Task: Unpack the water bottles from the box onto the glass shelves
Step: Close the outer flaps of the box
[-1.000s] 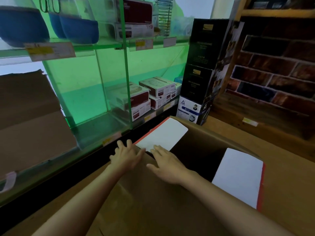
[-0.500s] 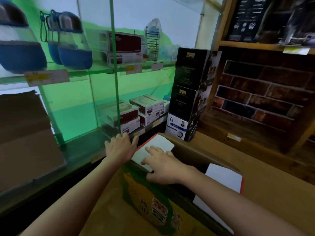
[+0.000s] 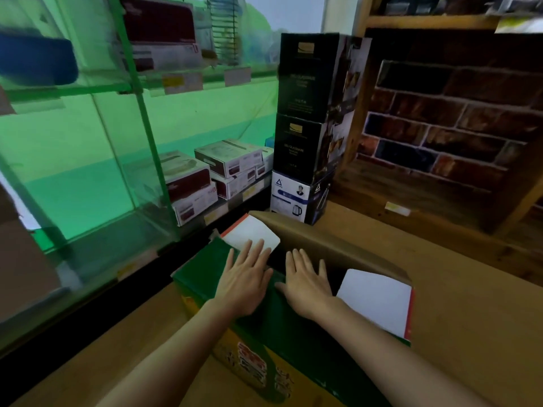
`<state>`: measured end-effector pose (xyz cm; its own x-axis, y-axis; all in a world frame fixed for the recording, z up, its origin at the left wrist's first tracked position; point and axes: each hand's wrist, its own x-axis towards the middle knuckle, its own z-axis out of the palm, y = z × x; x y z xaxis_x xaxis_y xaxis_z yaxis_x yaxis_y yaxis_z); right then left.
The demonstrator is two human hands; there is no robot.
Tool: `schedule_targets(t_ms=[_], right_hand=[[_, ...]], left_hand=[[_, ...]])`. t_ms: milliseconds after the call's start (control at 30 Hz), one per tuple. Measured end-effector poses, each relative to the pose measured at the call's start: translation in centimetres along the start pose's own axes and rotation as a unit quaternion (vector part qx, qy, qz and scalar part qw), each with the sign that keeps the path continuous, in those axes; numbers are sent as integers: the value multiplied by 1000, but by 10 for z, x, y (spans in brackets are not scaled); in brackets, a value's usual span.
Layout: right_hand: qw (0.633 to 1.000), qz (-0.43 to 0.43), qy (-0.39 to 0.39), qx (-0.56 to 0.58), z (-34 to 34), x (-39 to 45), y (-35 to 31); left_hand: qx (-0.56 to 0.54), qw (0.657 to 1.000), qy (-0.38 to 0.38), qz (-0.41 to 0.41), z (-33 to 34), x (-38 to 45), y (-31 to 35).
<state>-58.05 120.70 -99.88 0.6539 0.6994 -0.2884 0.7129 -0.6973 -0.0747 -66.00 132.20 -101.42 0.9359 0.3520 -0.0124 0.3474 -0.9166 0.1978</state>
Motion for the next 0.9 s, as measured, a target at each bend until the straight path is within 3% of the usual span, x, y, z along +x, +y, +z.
schedule_targets(t_ms=[100, 200, 333, 533, 900], right_hand=[[1000, -2, -15, 11, 13, 9, 7], [999, -16, -20, 35, 16, 12, 12], [996, -53, 10, 68, 13, 14, 26], [995, -20, 37, 85, -2, 36, 65], [982, 93, -21, 165, -15, 121, 124]], left_hand=[[8, 997, -74, -11, 19, 13, 6], [20, 994, -102, -22, 26, 20, 7], [26, 998, -59, -17, 23, 33, 9], [-39, 999, 34, 11, 25, 69, 38], [-48, 997, 38, 55, 55, 121, 67]])
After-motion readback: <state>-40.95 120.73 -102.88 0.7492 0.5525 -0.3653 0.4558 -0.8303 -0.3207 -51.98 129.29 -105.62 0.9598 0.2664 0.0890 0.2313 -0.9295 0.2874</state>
